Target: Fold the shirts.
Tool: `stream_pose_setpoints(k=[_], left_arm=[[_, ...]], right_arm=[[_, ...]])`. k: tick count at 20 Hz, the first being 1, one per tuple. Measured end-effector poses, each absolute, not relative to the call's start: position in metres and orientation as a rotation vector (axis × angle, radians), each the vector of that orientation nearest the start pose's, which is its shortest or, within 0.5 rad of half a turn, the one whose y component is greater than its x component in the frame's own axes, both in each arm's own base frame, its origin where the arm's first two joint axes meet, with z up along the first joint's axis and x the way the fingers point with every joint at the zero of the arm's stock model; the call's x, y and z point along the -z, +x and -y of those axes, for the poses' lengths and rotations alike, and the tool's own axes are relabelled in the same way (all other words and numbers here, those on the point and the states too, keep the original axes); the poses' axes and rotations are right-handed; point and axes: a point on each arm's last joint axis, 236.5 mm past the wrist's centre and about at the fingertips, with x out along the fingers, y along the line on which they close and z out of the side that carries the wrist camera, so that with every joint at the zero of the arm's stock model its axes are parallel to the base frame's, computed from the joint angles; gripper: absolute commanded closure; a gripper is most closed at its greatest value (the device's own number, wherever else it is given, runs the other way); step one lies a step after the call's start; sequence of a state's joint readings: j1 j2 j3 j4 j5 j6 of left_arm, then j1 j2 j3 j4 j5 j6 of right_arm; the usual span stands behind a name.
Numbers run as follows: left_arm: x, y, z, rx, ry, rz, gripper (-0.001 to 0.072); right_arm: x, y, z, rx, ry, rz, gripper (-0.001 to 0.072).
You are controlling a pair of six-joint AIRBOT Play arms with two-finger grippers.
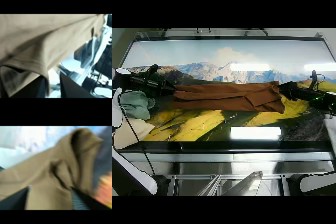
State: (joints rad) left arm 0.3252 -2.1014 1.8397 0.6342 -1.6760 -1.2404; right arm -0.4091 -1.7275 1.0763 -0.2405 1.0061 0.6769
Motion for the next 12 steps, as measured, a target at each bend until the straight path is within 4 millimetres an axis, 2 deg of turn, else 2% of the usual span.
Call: stream_pose_setpoints(k=[3,6,7,8,9,10,11,12], left_arm=[[0.021,0.481,0.03,0.702,-0.832,-1.426,0.0707],[0.003,0.49,0.031,0.7,-0.8,-1.398,0.0707],[-0.001,0.495,0.035,0.703,-0.784,-1.384,0.0706],[-0.004,0.499,0.039,0.7,-0.774,-1.372,0.0706],[-0.004,0.5,0.044,0.702,-0.768,-1.37,0.0705],[-0.001,0.501,0.048,0.703,-0.769,-1.375,0.0705],[0.004,0.498,0.052,0.699,-0.775,-1.392,0.0704],[0.012,0.495,0.053,0.687,-0.775,-1.416,0.0673]], right_arm=[[0.077,0.463,0.007,-0.378,0.82,-0.985,0.0017],[0.089,0.454,-0.003,-0.381,0.783,-1.062,0.004],[0.091,0.454,-0.009,-0.385,0.776,-1.076,0.0166],[0.095,0.454,-0.015,-0.382,0.752,-1.091,0.0241],[0.097,0.456,-0.021,-0.379,0.741,-1.103,0.0248],[0.099,0.458,-0.028,-0.382,0.72,-1.109,0.036],[0.101,0.46,-0.035,-0.382,0.706,-1.116,0.0444],[0.103,0.462,-0.042,-0.386,0.695,-1.124,0.0501]])
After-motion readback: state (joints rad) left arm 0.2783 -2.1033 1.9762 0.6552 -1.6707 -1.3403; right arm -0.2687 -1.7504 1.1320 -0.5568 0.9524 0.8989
